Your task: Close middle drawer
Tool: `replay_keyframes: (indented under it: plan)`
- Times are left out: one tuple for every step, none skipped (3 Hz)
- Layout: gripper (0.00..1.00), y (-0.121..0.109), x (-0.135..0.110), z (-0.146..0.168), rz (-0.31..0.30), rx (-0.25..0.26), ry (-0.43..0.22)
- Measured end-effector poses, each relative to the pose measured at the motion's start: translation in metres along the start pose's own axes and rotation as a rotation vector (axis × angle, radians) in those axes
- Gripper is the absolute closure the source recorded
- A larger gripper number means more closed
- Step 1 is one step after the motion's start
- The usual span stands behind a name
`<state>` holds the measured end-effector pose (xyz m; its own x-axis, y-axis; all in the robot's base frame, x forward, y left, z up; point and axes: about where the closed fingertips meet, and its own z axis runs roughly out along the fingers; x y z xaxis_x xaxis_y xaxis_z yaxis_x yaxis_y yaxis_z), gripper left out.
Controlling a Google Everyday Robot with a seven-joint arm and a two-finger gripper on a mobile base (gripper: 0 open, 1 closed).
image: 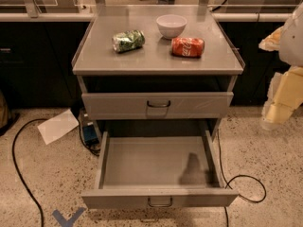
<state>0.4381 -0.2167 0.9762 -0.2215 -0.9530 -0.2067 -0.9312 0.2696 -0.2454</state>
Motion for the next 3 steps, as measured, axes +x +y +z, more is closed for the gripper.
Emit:
replay_keyframes:
  plan:
    - [0.0, 0.0, 0.0, 0.0, 0.0, 0.0, 0.0]
    - [0.0, 0.005, -0.001, 0.008, -0.009, 0.001, -0.015]
    - [0.0, 0.02, 0.002, 0.036, -0.032, -0.019, -0.046]
